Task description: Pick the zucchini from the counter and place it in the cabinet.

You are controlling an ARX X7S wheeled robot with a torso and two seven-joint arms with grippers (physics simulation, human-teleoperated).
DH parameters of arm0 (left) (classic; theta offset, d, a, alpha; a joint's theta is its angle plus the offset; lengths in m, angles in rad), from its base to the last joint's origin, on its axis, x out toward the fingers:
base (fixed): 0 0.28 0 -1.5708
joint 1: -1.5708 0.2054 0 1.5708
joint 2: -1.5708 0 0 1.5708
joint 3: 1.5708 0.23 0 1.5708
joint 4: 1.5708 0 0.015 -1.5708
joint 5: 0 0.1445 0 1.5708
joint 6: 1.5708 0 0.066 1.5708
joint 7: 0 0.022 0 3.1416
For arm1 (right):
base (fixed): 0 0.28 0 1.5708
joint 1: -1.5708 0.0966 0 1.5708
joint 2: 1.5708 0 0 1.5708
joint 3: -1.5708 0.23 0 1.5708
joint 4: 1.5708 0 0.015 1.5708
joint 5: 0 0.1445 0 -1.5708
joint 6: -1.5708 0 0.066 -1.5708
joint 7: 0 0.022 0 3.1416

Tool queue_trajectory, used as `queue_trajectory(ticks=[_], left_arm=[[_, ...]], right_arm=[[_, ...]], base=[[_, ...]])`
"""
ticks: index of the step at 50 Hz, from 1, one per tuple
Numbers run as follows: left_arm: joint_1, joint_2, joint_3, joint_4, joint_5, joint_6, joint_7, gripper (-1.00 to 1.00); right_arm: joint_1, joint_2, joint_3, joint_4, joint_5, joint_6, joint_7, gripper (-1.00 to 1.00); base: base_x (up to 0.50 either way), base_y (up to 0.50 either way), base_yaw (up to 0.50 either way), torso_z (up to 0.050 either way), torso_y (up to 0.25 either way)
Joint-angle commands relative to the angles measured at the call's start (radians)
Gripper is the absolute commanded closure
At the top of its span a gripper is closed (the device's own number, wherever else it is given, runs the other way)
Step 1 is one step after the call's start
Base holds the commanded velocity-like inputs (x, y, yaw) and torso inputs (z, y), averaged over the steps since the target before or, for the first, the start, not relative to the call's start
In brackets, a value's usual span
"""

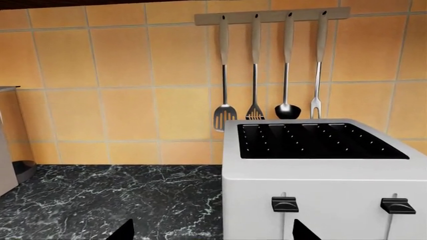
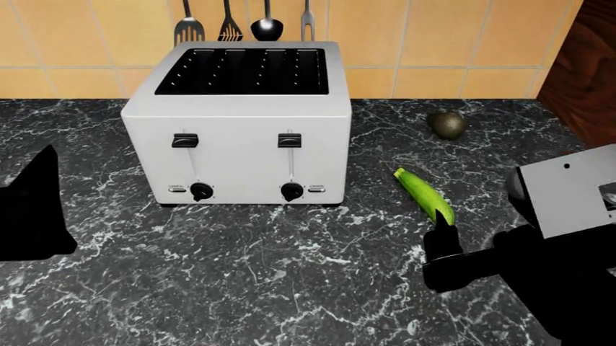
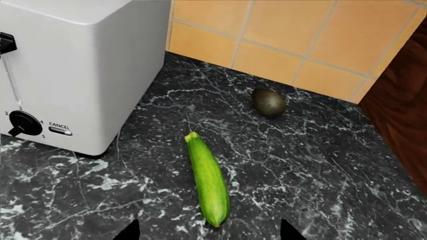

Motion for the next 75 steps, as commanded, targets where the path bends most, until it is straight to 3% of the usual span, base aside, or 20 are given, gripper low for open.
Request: queue_trajectory(ticks=[1, 18, 36, 56, 70, 71, 75], left_arm=[[-0.012, -0.001, 0.033, -0.006, 0.017, 0.010, 0.002, -1.00], [-0.009, 0.011, 0.015, 0.000, 0.002, -0.001, 0.000, -1.00], [-0.024, 0.011, 0.032, -0.002, -0.001, 0.010, -0.001, -1.00], [-0.079, 0.000, 0.169, -0.005, 0.052, 0.055, -0.006, -1.00], [-0.073, 0.014, 0.153, -0.005, 0.055, 0.042, -0.001, -1.00], [-0.070, 0.017, 0.146, -0.006, 0.054, 0.039, 0.000, -1.00], [-0.053, 0.032, 0.114, -0.006, 0.052, 0.025, 0.004, -1.00]], right_arm=[[-0.118, 0.011, -0.010, 0.103, -0.085, 0.020, -0.141, -1.00], [-0.211, -0.042, 0.021, 0.202, -0.366, -0.024, -0.389, -1.00], [-0.208, -0.146, -0.062, 0.382, -0.641, -0.098, -0.628, -1.00], [-0.166, -0.227, -0.173, 0.594, -0.828, -0.154, -0.815, -1.00], [-0.122, -0.272, -0.214, 0.676, -0.883, -0.166, -0.866, -1.00], [-0.121, -0.271, -0.212, 0.674, -0.884, -0.169, -0.864, 1.00], [-0.129, -0.260, -0.200, 0.649, -0.873, -0.171, -0.850, 1.00]], base=[[0.00, 0.00, 0.00, 0.000, 0.000], [0.00, 0.00, 0.00, 0.000, 0.000], [0.00, 0.00, 0.00, 0.000, 0.000], [0.00, 0.00, 0.00, 0.000, 0.000], [0.00, 0.00, 0.00, 0.000, 0.000], [0.00, 0.00, 0.00, 0.000, 0.000], [0.00, 0.00, 0.00, 0.000, 0.000]])
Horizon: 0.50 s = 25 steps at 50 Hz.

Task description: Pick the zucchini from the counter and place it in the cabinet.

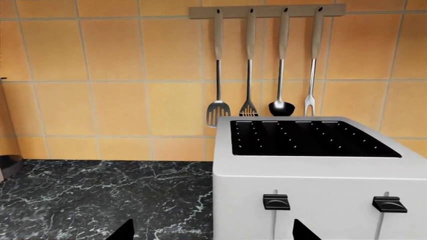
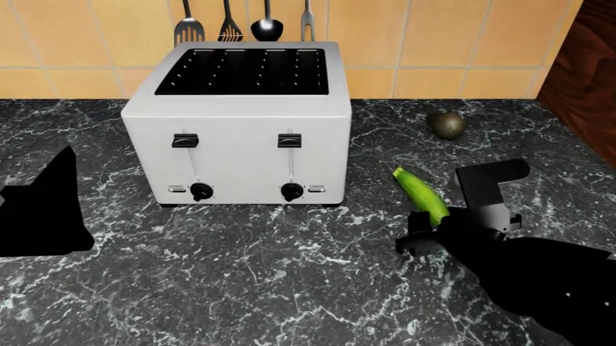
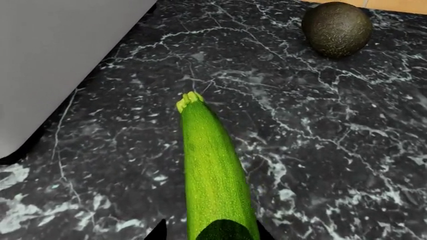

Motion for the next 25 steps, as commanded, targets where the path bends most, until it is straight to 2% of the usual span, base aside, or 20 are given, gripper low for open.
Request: queue_trajectory(ticks=[1, 9, 15, 18, 20, 25], left_arm=[[0.020, 0.024, -0.038, -0.002, 0.002, -0.020, 0.006, -1.00], [0.030, 0.038, -0.057, -0.005, 0.002, -0.031, 0.012, -1.00], [0.027, 0.052, -0.051, -0.016, 0.022, -0.035, 0.027, -1.00], [0.026, 0.049, -0.061, -0.018, 0.015, -0.034, 0.027, -1.00], [0.024, 0.043, -0.070, -0.019, 0.006, -0.033, 0.024, -1.00], [0.023, 0.044, -0.084, -0.021, 0.001, -0.035, 0.027, -1.00]], right_arm=[[-0.010, -0.006, -0.023, 0.025, -0.027, 0.005, 0.006, 1.00], [-0.071, 0.097, 0.084, -0.157, 0.097, 0.011, 0.125, 1.00], [-0.064, 0.265, 0.253, -0.449, 0.386, 0.037, 0.363, 1.00], [0.014, 0.346, 0.308, -0.570, 0.565, 0.038, 0.490, 1.00], [0.124, 0.384, 0.310, -0.634, 0.701, 0.043, 0.581, 1.00], [0.465, 0.384, 0.227, -0.715, 0.976, 0.056, 0.787, 1.00]], base=[[0.00, 0.00, 0.00, 0.000, 0.000], [0.00, 0.00, 0.00, 0.000, 0.000], [0.00, 0.00, 0.00, 0.000, 0.000], [0.00, 0.00, 0.00, 0.000, 0.000], [0.00, 0.00, 0.00, 0.000, 0.000], [0.00, 0.00, 0.00, 0.000, 0.000]])
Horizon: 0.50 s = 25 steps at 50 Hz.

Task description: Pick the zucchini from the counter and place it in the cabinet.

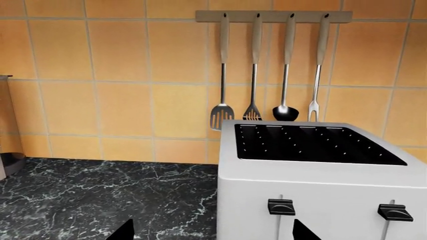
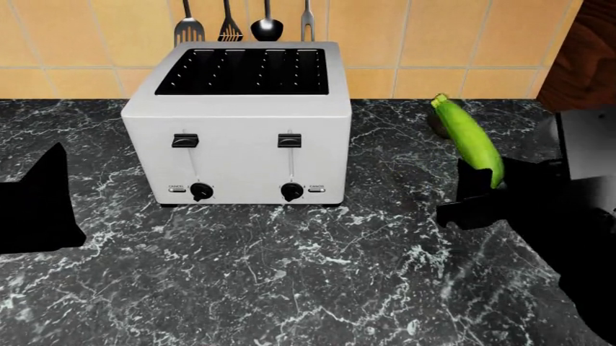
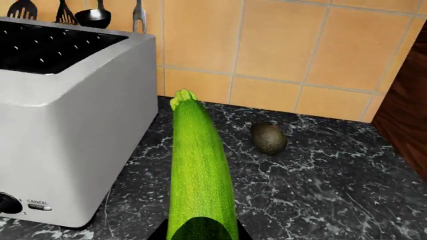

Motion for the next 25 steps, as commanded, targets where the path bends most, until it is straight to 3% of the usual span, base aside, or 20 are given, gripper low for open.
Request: queue_trajectory(ticks=[1, 5, 8, 25], left_arm=[[-0.003, 0.004, -0.023, -0.007, -0.005, -0.004, 0.009, -1.00], [-0.017, -0.010, -0.011, -0.001, -0.015, 0.008, 0.004, -1.00], [-0.019, -0.018, -0.016, 0.004, -0.029, 0.010, -0.004, -1.00], [-0.051, -0.058, 0.006, 0.010, -0.055, 0.035, -0.022, -1.00]], right_arm=[[0.429, 0.113, 0.014, -0.282, 0.512, 0.018, 0.387, 1.00], [0.680, 0.055, -0.051, -0.291, 0.634, 0.025, 0.481, 1.00], [0.778, 0.012, -0.086, -0.276, 0.660, 0.035, 0.509, 1.00], [1.059, -0.135, -0.185, -0.187, 0.684, 0.089, 0.536, 1.00]], base=[[0.00, 0.00, 0.00, 0.000, 0.000], [0.00, 0.00, 0.00, 0.000, 0.000], [0.00, 0.00, 0.00, 0.000, 0.000], [0.00, 0.00, 0.00, 0.000, 0.000]])
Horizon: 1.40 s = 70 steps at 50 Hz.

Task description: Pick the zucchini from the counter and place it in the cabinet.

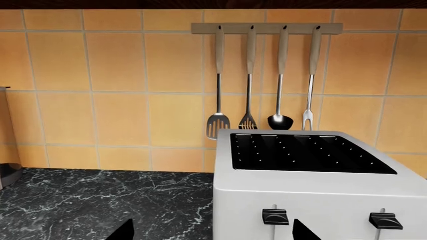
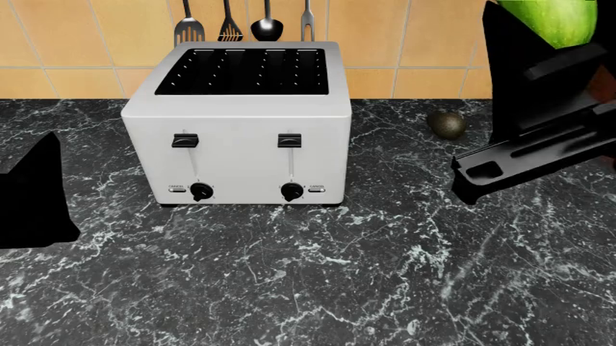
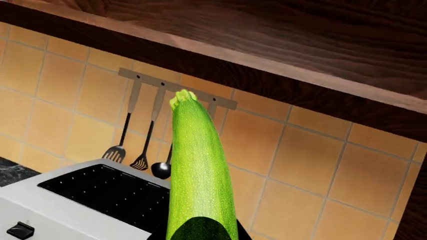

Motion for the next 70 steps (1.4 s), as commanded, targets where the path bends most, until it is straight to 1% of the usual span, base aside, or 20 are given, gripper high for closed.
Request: queue_trajectory(ticks=[1, 7, 11, 16, 21, 25, 28, 31, 36, 42, 48, 57, 59, 62, 65, 70], left_arm=[[-0.018, -0.019, 0.014, 0.003, -0.011, 0.013, -0.008, -1.00], [-0.030, -0.015, 0.043, -0.003, 0.011, 0.019, 0.000, -1.00], [-0.043, -0.021, 0.071, -0.004, 0.021, 0.027, 0.002, -1.00], [-0.066, -0.026, 0.118, -0.007, 0.040, 0.042, 0.006, -1.00], [-0.101, -0.034, 0.184, -0.015, 0.063, 0.060, 0.010, -1.00], [-0.136, -0.037, 0.241, -0.022, 0.080, 0.074, 0.010, -1.00], [-0.165, -0.040, 0.284, -0.026, 0.089, 0.082, 0.008, -1.00], [-0.183, -0.040, 0.307, -0.028, 0.093, 0.086, 0.008, -1.00], [-0.187, -0.038, 0.312, -0.030, 0.094, 0.085, 0.009, -1.00], [-0.212, -0.040, 0.343, -0.033, 0.096, 0.087, 0.006, -1.00], [-0.209, -0.047, 0.331, -0.030, 0.085, 0.086, -0.001, -1.00], [-0.185, -0.034, 0.305, -0.032, 0.091, 0.076, 0.007, -1.00], [-0.182, -0.031, 0.304, -0.034, 0.094, 0.074, 0.008, -1.00], [-0.181, -0.029, 0.305, -0.035, 0.097, 0.072, 0.008, -1.00], [-0.183, -0.027, 0.313, -0.036, 0.101, 0.070, 0.007, -1.00], [-0.219, -0.023, 0.361, -0.046, 0.114, 0.071, 0.008, -1.00]], right_arm=[[0.210, -0.075, -0.050, 0.032, 0.048, 0.046, 0.040, 1.00], [0.254, -0.105, -0.063, 0.066, 0.023, 0.075, 0.020, 1.00], [0.316, -0.143, -0.076, 0.181, -0.054, 0.161, -0.052, 1.00], [0.411, -0.218, -0.081, 0.348, -0.205, 0.271, -0.180, 1.00], [0.442, -0.273, -0.084, 0.463, -0.380, 0.341, -0.326, 1.00], [0.473, -0.323, -0.108, 0.557, -0.560, 0.371, -0.484, 1.00], [0.511, -0.343, -0.140, 0.622, -0.689, 0.373, -0.598, 1.00], [0.538, -0.357, -0.174, 0.668, -0.780, 0.363, -0.679, 1.00], [0.556, -0.371, -0.222, 0.724, -0.889, 0.332, -0.774, 1.00], [0.571, -0.394, -0.296, 0.823, -1.019, 0.282, -0.887, 1.00], [0.600, -0.424, -0.360, 0.925, -1.123, 0.234, -0.984, 1.00], [0.661, -0.484, -0.436, 1.079, -1.243, 0.199, -1.113, 1.00], [0.671, -0.504, -0.425, 1.107, -1.289, 0.204, -1.146, 1.00], [0.673, -0.544, -0.381, 1.155, -1.406, 0.225, -1.223, 1.00], [0.673, -0.593, -0.332, 1.187, -1.547, 0.265, -1.316, 1.00], [0.673, -0.677, -0.252, 1.253, -1.802, 0.304, -1.488, 1.00]], base=[[0.00, 0.00, 0.00, 0.000, 0.000], [0.00, 0.00, 0.00, 0.000, 0.000], [0.00, 0.00, 0.00, 0.000, 0.000], [0.00, 0.00, 0.00, 0.000, 0.000], [0.00, 0.00, 0.00, 0.000, 0.000], [0.00, 0.00, 0.00, 0.000, 0.000], [0.00, 0.00, 0.00, 0.000, 0.000], [0.00, 0.00, 0.00, 0.000, 0.000], [0.00, 0.00, 0.00, 0.000, 0.000], [0.00, 0.00, 0.00, 0.000, 0.000], [0.00, 0.00, 0.00, 0.000, 0.000], [0.00, 0.00, 0.00, 0.000, 0.000], [0.00, 0.00, 0.00, 0.000, 0.000], [0.00, 0.00, 0.00, 0.000, 0.000], [0.00, 0.00, 0.00, 0.000, 0.000], [0.00, 0.00, 0.00, 0.000, 0.000]])
